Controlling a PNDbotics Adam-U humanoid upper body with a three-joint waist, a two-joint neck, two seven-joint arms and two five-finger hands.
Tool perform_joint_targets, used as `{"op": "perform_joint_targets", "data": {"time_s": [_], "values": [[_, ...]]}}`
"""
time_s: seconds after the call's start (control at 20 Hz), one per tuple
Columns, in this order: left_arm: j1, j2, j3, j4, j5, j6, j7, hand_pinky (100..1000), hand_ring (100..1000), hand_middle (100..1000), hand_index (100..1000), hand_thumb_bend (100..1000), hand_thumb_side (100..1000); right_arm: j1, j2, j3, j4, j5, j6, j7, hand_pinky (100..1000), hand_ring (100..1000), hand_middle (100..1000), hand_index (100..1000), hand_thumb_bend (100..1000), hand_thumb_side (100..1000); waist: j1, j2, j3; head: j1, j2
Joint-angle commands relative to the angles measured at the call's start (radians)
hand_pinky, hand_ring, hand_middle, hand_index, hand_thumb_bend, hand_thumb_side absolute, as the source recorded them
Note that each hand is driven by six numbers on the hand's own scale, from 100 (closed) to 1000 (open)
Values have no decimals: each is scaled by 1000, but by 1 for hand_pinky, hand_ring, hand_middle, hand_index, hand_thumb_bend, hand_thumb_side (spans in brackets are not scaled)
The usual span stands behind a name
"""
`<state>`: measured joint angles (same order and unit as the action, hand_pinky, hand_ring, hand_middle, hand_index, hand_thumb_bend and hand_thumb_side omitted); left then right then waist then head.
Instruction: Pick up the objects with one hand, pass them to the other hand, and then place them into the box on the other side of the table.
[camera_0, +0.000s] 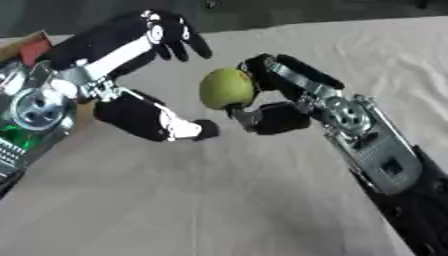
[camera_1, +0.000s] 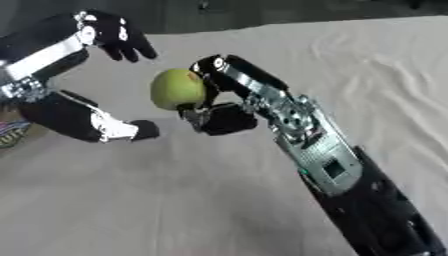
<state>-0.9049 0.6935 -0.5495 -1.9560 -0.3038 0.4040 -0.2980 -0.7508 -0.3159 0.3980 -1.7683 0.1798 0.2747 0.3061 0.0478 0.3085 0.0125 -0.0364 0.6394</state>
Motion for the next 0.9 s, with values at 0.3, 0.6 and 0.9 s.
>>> {"op": "perform_joint_targets", "data": {"time_s": [0.3,0.6,0.9], "values": [[-6,-4,-8,21,-17,-14,13,716,688,702,734,624,346,-12,-1,4,-41,12,-19,7,564,509,498,452,100,100,-4,-24,-4,9,2],[-3,-17,-10,34,-8,-18,54,701,665,668,699,557,357,-11,0,8,-47,18,-31,15,565,509,498,452,100,100,-5,-20,-6,12,1],[-1,-28,-14,43,19,-20,109,683,633,630,669,514,367,6,-26,6,-77,1,-35,19,563,509,498,452,100,100,-7,-13,-4,13,0]]}}
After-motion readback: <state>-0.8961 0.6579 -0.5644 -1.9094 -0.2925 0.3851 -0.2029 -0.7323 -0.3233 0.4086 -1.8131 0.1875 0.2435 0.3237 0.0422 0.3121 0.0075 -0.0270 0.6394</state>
